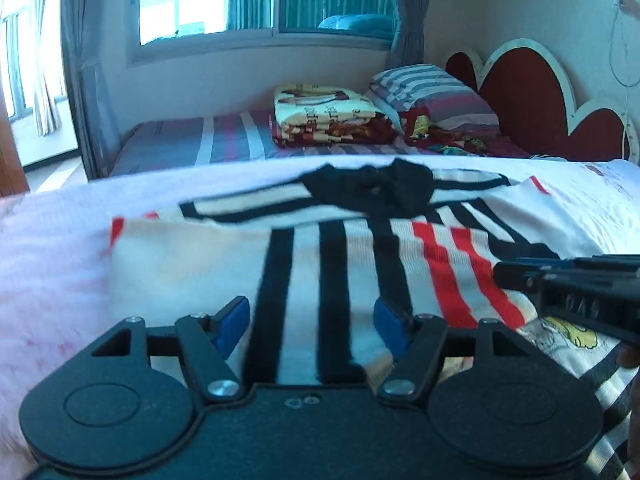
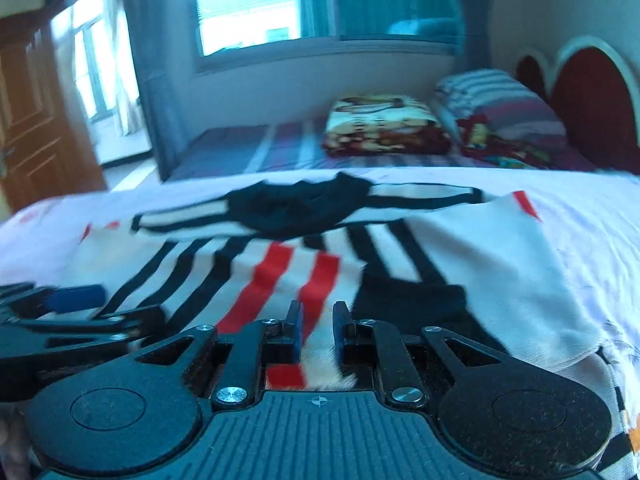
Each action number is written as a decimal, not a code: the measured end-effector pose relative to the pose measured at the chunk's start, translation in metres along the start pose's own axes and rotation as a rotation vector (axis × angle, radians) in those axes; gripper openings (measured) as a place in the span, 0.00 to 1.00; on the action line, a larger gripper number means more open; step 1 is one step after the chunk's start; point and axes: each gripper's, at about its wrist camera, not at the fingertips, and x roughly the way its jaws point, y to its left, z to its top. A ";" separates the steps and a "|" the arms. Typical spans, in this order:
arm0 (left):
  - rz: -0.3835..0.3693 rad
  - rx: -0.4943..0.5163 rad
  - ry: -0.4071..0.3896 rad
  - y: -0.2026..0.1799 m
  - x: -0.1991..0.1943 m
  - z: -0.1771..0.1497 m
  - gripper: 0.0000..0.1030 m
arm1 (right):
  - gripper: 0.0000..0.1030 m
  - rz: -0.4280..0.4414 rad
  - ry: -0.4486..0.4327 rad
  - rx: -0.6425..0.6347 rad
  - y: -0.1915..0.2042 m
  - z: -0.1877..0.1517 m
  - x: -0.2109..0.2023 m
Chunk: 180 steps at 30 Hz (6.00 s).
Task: Fold small clothes
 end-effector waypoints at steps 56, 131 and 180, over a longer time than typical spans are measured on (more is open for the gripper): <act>-0.313 -0.769 0.102 0.053 -0.231 -0.212 0.48 | 0.64 0.423 0.214 0.562 -0.201 -0.177 -0.266; -0.184 -0.616 -0.176 0.138 0.017 0.025 0.74 | 0.78 0.368 -0.041 0.560 -0.280 0.093 0.042; 0.084 0.041 0.003 -0.033 0.079 0.054 0.60 | 0.24 0.224 0.090 -0.309 -0.061 0.055 0.110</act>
